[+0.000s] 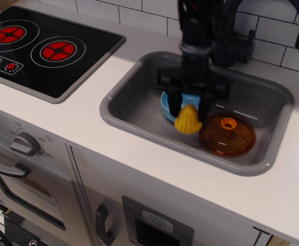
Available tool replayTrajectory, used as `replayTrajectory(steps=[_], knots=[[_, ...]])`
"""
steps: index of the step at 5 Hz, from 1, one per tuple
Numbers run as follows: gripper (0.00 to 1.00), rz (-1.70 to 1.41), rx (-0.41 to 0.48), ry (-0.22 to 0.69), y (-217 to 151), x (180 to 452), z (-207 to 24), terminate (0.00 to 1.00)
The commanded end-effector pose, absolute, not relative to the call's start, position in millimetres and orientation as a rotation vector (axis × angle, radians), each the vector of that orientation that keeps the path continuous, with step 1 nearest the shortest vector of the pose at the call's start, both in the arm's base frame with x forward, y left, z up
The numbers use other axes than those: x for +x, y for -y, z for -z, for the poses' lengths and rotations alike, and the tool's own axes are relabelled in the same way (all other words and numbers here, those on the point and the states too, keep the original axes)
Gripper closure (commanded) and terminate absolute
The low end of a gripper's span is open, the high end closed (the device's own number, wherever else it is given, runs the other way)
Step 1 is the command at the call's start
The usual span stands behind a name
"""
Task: Put corn in bowl sink
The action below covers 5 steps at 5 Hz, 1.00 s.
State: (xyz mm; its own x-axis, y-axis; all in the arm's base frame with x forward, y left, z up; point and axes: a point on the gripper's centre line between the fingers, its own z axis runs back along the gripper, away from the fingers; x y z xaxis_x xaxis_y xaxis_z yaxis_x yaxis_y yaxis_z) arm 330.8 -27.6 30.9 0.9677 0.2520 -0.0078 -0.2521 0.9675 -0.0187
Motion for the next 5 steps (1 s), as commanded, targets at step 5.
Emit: replayTrajectory(steps=[5], knots=[[1.00,-0.407,-0.013,0.154,-9,388,-43,0.00]])
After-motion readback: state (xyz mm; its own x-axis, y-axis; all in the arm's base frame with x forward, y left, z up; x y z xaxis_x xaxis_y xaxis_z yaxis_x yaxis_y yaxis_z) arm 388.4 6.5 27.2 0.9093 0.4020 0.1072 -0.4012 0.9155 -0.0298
